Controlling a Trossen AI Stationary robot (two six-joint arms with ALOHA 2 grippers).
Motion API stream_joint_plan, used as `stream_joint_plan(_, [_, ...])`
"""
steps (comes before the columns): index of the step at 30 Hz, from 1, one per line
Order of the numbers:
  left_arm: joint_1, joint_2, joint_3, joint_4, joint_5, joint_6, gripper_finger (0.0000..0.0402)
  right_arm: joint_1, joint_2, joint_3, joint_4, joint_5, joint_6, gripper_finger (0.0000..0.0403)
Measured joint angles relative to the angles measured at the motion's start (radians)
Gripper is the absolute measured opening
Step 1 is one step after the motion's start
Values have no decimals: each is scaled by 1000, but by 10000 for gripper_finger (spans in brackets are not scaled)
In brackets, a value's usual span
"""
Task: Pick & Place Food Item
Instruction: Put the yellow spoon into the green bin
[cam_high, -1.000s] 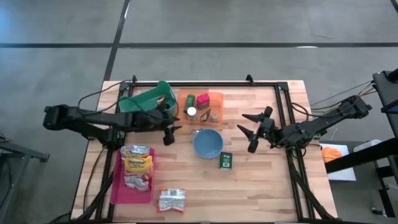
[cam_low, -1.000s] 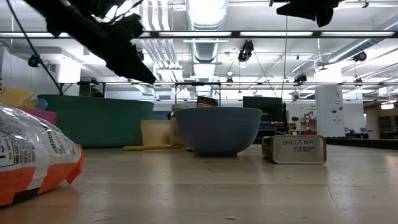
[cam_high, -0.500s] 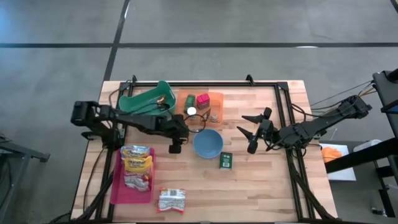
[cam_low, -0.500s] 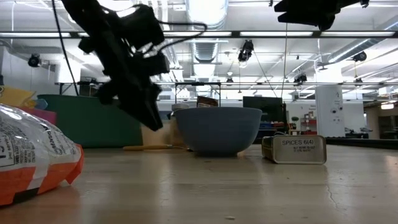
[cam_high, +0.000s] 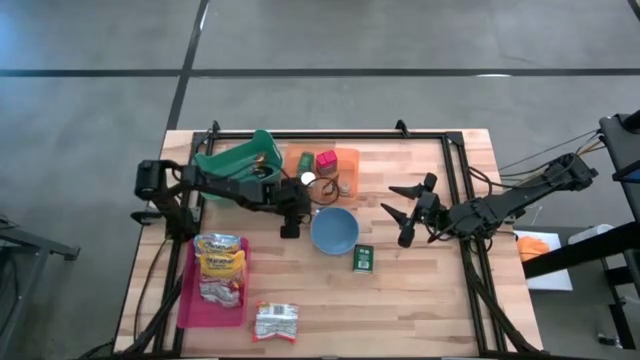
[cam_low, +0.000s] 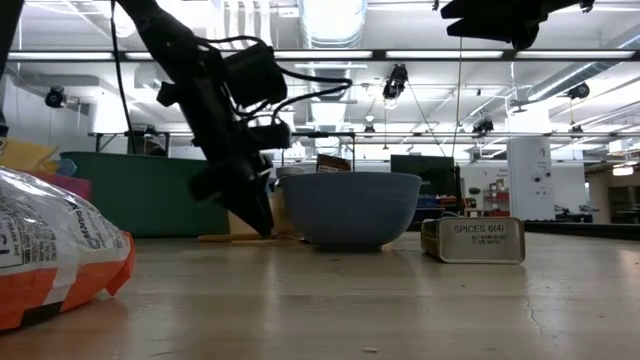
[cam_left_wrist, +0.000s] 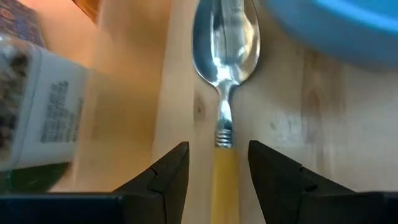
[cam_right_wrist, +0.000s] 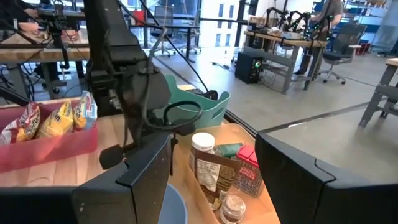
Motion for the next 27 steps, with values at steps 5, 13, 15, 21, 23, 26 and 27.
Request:
stream_joint_plan(5, [38, 0, -5, -48, 144, -2, 165, 0, 0, 0, 0, -3, 0, 231])
stream_joint_plan(13, [37, 26, -6, -58, 158, 1, 165, 0, 0, 1, -3, -7, -1, 231])
stream_joint_plan(15, [34, 34, -5, -60, 158, 0, 165, 0, 0, 1, -2, -7, -2, 231])
stream_joint_plan(21, [28, 24, -8, -66, 135, -40, 141, 0, 0, 2, -2, -7, -2, 231])
stream_joint_plan(23, [26, 24, -8, -69, 135, -48, 110, 0, 0, 2, -2, -7, -3, 231])
stream_joint_plan(26, [23, 24, -8, -73, 135, -65, 54, 0, 0, 2, -2, -7, -3, 231])
stream_joint_plan(27, [24, 23, -8, -73, 136, -70, 37, 0, 0, 3, -2, -7, -3, 231])
